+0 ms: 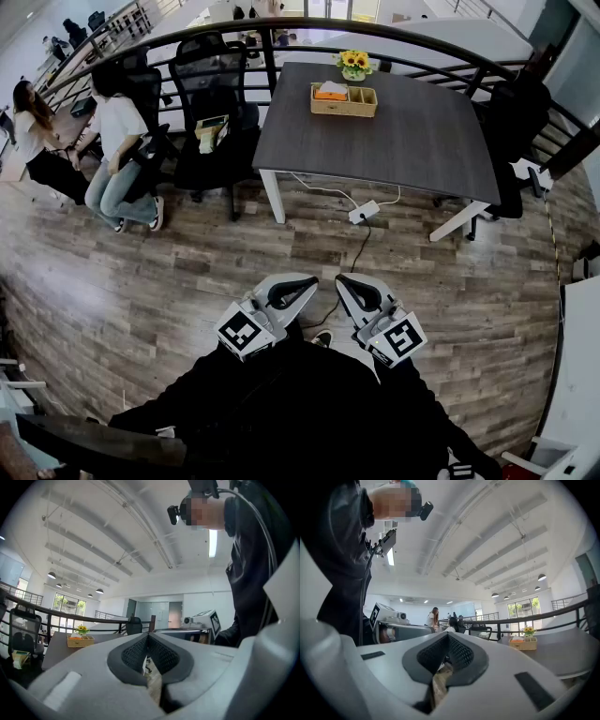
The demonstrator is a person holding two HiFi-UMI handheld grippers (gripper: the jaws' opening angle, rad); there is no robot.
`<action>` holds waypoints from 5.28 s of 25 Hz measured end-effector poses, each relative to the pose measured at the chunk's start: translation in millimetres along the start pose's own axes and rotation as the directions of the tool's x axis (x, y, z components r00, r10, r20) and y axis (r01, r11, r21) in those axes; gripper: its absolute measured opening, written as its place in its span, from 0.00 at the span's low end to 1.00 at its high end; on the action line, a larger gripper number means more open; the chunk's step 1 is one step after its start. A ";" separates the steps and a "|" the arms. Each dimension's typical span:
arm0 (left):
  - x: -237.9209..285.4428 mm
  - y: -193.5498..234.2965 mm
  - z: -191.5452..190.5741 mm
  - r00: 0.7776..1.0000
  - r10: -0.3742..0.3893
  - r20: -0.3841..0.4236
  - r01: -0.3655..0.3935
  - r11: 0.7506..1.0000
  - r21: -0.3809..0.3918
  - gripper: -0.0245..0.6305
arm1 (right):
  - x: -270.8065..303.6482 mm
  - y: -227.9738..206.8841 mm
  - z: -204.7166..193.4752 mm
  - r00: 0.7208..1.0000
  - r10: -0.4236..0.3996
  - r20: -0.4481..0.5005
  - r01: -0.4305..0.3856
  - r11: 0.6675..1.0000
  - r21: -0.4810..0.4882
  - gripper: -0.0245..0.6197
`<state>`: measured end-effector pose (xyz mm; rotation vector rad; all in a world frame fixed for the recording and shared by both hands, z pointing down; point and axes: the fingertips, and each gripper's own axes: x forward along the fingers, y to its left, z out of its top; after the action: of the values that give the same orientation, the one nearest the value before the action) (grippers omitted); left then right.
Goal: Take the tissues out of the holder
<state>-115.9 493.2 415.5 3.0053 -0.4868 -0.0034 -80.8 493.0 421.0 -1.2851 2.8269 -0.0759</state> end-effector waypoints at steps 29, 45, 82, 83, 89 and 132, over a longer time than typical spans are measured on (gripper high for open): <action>47.5 41.6 -5.9 0.999 0.038 -0.030 -0.038 0.999 0.017 0.05 | 7.1 -67.3 -15.4 0.999 -0.046 -0.026 0.048 0.994 0.100 0.04; 134.6 201.6 17.5 1.000 -0.007 -0.006 0.007 1.000 0.001 0.05 | 129.5 -195.1 -1.1 0.995 -0.035 -0.091 0.041 0.997 0.061 0.04; 277.3 439.9 39.5 0.999 0.006 -0.036 -0.006 1.000 0.006 0.05 | 309.4 -413.6 12.3 0.994 0.100 -0.052 -0.096 0.992 0.081 0.04; 286.0 444.0 40.9 0.999 0.014 -0.035 -0.013 1.000 0.007 0.05 | 310.7 -422.3 13.2 0.992 0.115 -0.052 -0.111 0.991 0.076 0.04; 332.2 464.9 47.0 0.997 0.063 -0.034 -0.063 0.998 0.003 0.05 | 315.3 -473.7 11.9 0.981 0.181 -0.065 -0.175 0.981 0.083 0.04; 402.0 657.3 -6.3 0.971 0.237 0.012 -0.237 0.971 0.014 0.05 | 515.6 -704.9 -241.2 0.428 0.136 -0.893 -0.445 0.892 -0.078 0.51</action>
<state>58.8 -253.6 490.2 2.9420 -0.8472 0.0023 97.8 -351.3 697.3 -0.8517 4.0893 -0.4234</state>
